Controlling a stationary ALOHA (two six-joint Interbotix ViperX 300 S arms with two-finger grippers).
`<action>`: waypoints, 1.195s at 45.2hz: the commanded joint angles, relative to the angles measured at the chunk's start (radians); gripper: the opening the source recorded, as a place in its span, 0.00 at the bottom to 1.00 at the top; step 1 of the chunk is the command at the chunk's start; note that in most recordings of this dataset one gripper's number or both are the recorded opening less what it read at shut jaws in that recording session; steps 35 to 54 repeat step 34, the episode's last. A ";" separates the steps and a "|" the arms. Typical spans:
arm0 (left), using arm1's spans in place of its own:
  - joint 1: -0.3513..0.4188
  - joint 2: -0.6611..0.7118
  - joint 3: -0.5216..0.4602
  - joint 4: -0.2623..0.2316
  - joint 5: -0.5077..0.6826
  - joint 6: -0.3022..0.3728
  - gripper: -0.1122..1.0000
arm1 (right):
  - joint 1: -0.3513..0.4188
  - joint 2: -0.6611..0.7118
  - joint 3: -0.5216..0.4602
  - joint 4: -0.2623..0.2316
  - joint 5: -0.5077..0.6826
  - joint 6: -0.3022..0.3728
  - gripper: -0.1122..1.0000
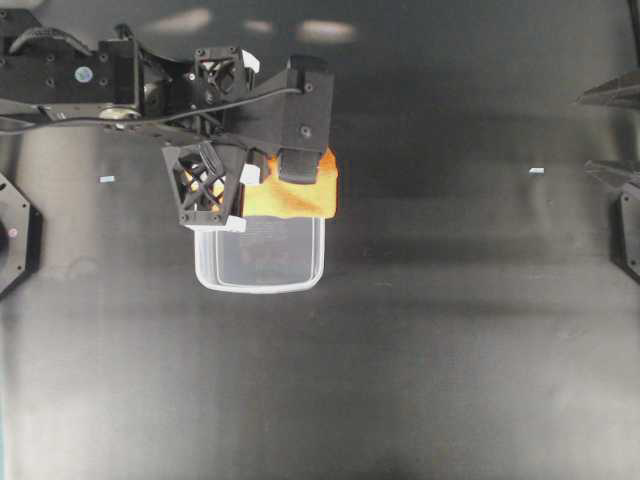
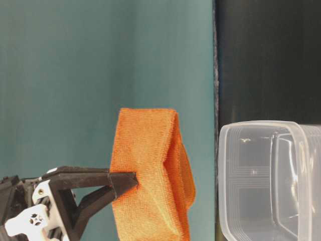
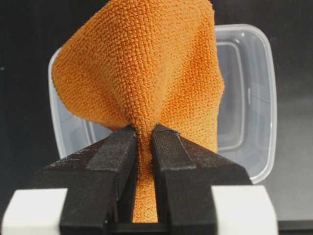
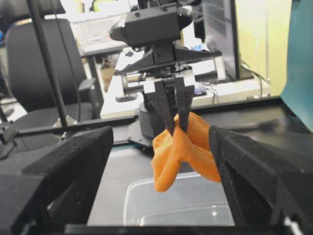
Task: Place the orange towel into the container with the left arm.
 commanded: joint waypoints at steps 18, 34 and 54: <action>-0.008 -0.029 0.064 0.003 -0.069 0.003 0.54 | -0.002 0.005 -0.008 0.003 -0.005 0.003 0.79; 0.005 -0.089 0.080 0.003 -0.052 -0.014 0.90 | -0.002 0.005 -0.008 0.003 -0.003 0.002 0.79; 0.005 -0.089 0.080 0.003 -0.052 -0.014 0.90 | -0.002 0.005 -0.008 0.003 -0.003 0.002 0.79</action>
